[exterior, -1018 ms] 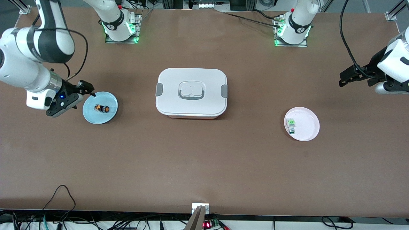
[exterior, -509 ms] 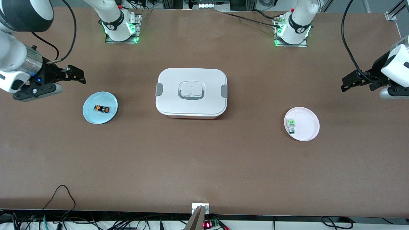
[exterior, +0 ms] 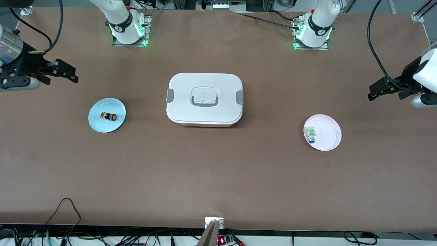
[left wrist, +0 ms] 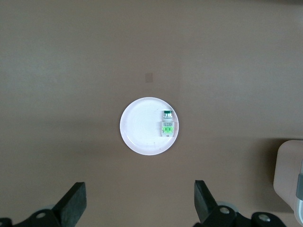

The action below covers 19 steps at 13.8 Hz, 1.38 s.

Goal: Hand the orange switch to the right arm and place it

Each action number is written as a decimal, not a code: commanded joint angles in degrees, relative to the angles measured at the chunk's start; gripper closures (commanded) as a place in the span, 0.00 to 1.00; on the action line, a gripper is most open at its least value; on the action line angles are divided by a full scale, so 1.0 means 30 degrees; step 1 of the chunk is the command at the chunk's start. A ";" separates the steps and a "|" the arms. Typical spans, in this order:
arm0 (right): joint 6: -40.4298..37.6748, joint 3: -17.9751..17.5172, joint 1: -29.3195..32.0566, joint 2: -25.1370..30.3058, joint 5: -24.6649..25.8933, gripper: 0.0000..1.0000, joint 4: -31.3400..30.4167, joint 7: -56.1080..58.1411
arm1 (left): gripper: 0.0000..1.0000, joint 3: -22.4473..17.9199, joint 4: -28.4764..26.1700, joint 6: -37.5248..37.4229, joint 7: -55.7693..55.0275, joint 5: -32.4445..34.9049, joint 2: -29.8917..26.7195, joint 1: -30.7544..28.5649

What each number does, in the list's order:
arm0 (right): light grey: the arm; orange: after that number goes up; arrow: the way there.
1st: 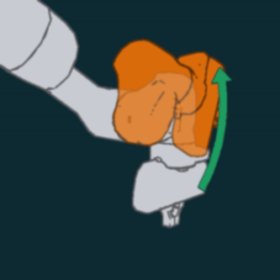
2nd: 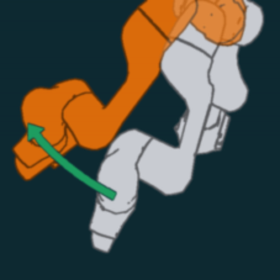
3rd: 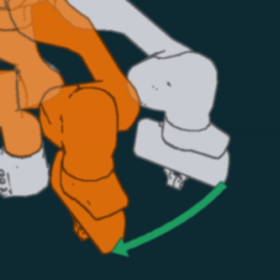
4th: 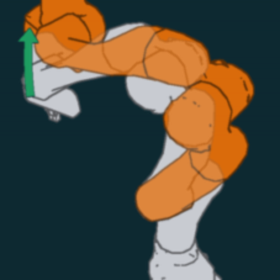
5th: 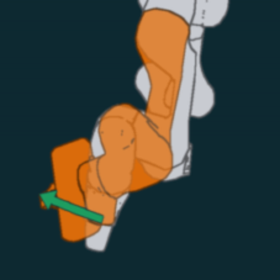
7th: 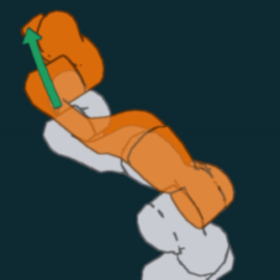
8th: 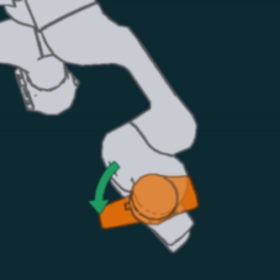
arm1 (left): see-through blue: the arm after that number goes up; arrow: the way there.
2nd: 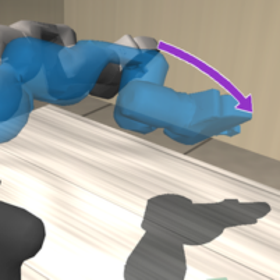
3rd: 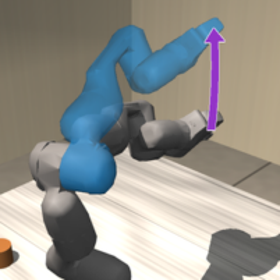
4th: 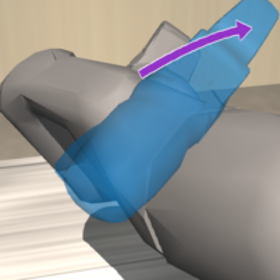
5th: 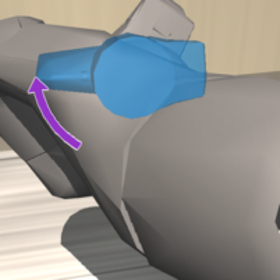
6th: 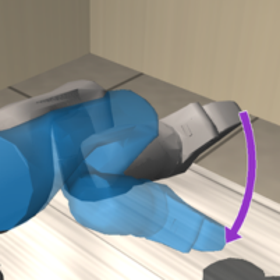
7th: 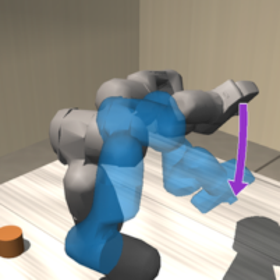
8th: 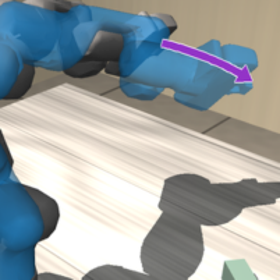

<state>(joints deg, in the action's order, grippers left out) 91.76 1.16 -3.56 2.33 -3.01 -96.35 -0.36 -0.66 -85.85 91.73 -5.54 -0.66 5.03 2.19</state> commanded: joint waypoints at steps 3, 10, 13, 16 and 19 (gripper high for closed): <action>-0.0090 -0.1560 0.1538 0.1039 0.0301 0.00 -0.0255 -0.1052 | 0.00 0.0161 0.0639 -0.0195 0.0058 -0.0101 0.0373 -0.0027; -0.0177 -0.1032 0.0659 0.0688 0.1760 0.00 -0.0167 -0.1053 | 0.00 0.0161 0.0639 -0.0224 -0.0001 -0.0189 0.0402 -0.0027; -0.0061 -0.1120 0.0659 0.0512 0.1649 0.00 0.0124 -0.1258 | 0.00 0.0162 0.0639 -0.0224 -0.0118 -0.0189 0.0373 -0.0056; -0.0119 -0.1179 0.0630 0.0191 0.1590 0.00 0.0739 -0.1083 | 0.00 0.0161 0.0639 -0.0224 -0.0205 -0.0218 0.0373 -0.0056; -0.0031 -0.1237 0.0630 0.0160 0.1415 0.00 0.0740 -0.0875 | 0.00 0.0190 0.0639 -0.0224 -0.0235 -0.0218 0.0373 -0.0027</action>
<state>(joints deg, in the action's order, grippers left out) 91.93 -2.46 -1.25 3.87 1.05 -95.90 -2.62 -0.33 -85.59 91.73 -5.58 -0.67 5.53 2.23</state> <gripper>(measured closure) 0.000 0.000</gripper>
